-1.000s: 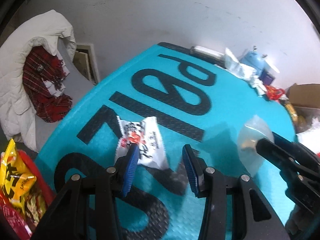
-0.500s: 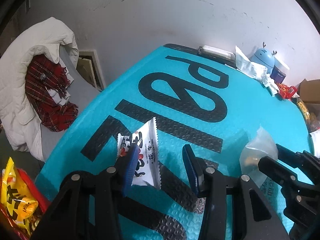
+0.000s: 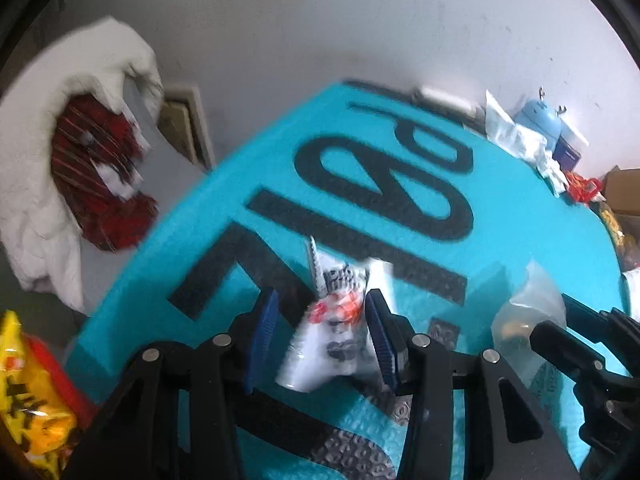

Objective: Organize snacks
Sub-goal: 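Grasp the white peanut snack packet with the left tool, then lift both held snacks and carry them over the red basket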

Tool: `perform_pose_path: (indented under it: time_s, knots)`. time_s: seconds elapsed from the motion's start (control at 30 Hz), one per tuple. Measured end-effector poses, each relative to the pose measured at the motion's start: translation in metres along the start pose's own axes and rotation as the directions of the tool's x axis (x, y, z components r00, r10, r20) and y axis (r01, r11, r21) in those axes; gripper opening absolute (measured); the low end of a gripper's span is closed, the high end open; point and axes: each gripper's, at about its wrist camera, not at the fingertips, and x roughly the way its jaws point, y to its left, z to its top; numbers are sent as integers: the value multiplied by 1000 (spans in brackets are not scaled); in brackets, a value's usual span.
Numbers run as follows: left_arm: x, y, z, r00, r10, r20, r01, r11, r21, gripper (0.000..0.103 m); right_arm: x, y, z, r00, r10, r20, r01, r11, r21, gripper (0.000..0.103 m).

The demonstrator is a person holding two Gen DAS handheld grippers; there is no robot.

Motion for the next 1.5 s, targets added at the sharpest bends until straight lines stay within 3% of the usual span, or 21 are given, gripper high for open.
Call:
perform_pose_path:
  time_s: [0.03, 0.1, 0.17, 0.23, 0.37, 0.93, 1.5]
  knots:
    - [6, 1, -1, 999, -39, -37, 38, 999, -7, 46, 1, 1, 0, 1000, 1, -3, -1, 1000, -1, 46]
    - [0, -3, -4, 999, -37, 9, 37, 999, 21, 47, 3, 2, -1, 1000, 5, -10, -6, 1000, -3, 46]
    - [2, -6, -8, 998, -58, -1, 58, 998, 31, 47, 3, 2, -2, 1000, 2, -10, -2, 1000, -8, 46]
    - [0, -11, -11, 999, -50, 15, 49, 997, 58, 32, 3, 1, -2, 1000, -2, -8, 2, 1000, -5, 46]
    - [-6, -17, -15, 997, -76, 11, 75, 994, 84, 25, 1, -1, -4, 1000, -9, -9, 9, 1000, 7, 46]
    - [-59, -35, -66, 995, -102, 2, 100, 985, 141, 25, -35, 8, -42, 999, -20, -29, 21, 998, 58, 46]
    - [-101, -30, -130, 993, -110, -41, 114, 984, 137, 25, -79, 46, -100, 995, -13, -104, 12, 1000, -14, 46]
